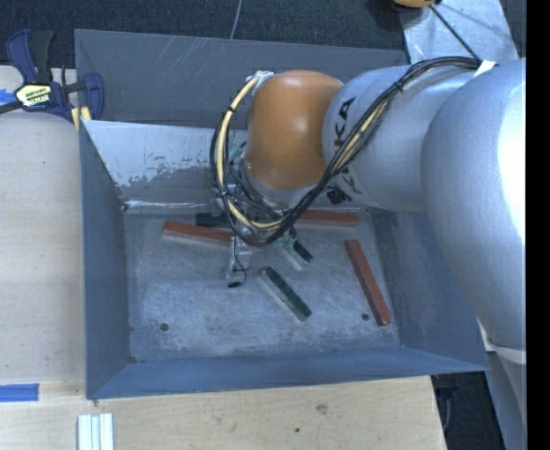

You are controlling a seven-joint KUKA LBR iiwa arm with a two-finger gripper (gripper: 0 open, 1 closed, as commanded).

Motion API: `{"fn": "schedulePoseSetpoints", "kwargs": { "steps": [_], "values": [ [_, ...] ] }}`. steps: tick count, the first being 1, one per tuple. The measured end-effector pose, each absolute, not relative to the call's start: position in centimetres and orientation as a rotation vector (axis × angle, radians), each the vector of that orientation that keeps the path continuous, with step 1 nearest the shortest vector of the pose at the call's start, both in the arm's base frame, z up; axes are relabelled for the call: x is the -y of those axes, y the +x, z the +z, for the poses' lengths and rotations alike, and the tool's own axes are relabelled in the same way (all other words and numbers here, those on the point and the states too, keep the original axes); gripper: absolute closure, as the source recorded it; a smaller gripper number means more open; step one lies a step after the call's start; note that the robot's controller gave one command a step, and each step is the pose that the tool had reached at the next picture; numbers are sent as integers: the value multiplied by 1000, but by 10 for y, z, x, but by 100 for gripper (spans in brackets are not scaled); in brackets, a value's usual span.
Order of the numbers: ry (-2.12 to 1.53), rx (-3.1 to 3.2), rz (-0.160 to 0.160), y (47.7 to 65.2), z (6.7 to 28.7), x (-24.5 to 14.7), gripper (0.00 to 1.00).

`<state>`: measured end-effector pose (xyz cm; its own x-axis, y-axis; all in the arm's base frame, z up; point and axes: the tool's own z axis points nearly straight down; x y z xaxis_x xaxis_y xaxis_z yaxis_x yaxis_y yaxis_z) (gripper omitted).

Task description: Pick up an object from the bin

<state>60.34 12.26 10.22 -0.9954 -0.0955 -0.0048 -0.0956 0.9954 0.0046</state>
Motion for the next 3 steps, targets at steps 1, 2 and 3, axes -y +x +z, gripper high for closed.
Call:
{"fn": "schedulePoseSetpoints", "kwargs": {
  "steps": [1,2,3],
  "values": [
    [-202,-3129,0,619,79,-89,100],
    [-203,-3132,1,618,78,-89,0],
    [-202,-3128,3,619,79,-90,100]
  ]
}}
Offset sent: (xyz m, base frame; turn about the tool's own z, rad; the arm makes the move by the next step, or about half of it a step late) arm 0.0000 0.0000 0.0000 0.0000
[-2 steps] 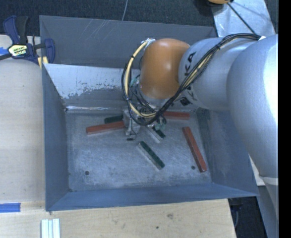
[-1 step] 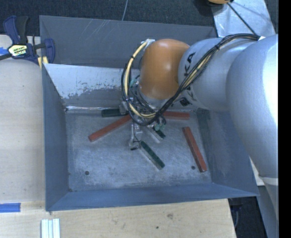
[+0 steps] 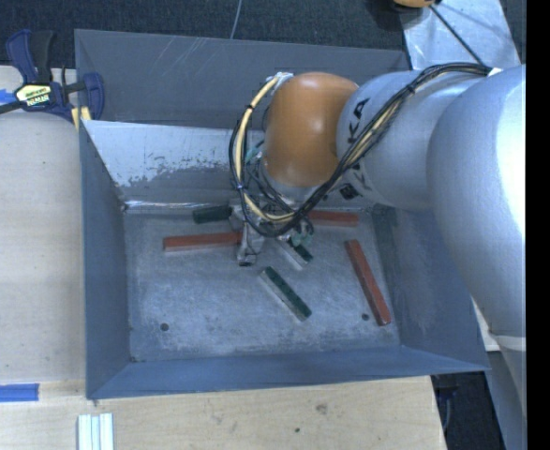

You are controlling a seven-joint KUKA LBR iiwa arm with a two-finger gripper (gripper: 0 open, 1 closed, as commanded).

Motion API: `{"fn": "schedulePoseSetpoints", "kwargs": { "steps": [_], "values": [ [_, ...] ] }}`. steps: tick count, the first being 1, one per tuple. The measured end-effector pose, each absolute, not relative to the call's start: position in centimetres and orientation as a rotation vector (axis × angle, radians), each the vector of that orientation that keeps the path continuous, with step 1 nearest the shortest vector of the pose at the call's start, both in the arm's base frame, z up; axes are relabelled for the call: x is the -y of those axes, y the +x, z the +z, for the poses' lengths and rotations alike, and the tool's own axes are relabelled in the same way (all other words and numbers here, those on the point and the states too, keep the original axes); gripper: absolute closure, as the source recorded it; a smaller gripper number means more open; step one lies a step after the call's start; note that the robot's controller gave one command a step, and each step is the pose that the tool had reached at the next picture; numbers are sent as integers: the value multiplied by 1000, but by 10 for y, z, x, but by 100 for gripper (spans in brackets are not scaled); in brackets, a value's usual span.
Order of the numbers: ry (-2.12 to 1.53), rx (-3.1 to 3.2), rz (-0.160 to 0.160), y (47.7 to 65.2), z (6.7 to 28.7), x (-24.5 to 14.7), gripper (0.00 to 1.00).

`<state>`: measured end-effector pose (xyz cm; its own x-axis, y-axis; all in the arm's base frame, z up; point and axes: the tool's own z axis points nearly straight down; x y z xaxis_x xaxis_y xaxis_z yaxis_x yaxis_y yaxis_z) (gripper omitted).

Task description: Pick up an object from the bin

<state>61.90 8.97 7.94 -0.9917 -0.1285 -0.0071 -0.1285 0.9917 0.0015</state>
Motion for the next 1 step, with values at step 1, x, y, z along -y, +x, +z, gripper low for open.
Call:
{"fn": "schedulePoseSetpoints", "kwargs": {
  "steps": [1],
  "values": [
    [-202,-3128,3,619,79,-90,100]
  ]
}}
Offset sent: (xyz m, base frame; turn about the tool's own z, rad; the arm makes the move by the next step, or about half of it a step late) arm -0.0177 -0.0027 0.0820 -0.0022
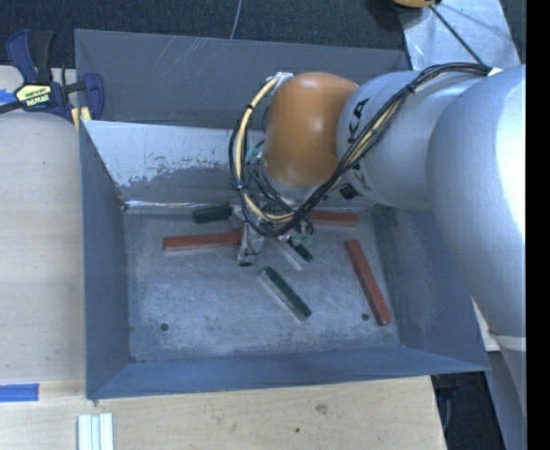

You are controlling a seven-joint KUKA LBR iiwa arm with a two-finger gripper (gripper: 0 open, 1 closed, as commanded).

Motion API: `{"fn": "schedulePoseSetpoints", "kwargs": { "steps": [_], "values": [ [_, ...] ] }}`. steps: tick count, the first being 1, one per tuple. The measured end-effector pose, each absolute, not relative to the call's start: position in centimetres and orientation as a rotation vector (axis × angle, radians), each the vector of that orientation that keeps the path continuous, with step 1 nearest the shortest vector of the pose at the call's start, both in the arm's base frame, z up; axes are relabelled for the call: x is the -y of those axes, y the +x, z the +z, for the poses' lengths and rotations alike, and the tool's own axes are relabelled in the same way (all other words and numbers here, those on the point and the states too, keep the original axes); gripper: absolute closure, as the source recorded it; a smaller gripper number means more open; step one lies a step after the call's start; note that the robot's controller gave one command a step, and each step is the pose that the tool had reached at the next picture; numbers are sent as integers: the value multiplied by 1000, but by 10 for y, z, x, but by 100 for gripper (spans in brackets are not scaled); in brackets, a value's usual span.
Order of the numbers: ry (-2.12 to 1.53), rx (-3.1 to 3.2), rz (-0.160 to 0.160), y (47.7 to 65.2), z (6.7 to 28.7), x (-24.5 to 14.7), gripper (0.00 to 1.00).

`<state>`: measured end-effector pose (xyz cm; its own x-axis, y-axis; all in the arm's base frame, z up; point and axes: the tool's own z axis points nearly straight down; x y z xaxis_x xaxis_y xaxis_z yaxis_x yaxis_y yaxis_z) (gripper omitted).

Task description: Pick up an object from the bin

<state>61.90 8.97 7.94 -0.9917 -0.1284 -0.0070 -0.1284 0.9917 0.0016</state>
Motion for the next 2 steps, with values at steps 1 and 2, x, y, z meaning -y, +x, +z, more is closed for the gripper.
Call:
{"fn": "schedulePoseSetpoints", "kwargs": {
  "steps": [1,2],
  "values": [
    [-203,-3137,0,605,137,-87,100],
    [-214,-3131,1,611,242,-121,100]
  ]
}}
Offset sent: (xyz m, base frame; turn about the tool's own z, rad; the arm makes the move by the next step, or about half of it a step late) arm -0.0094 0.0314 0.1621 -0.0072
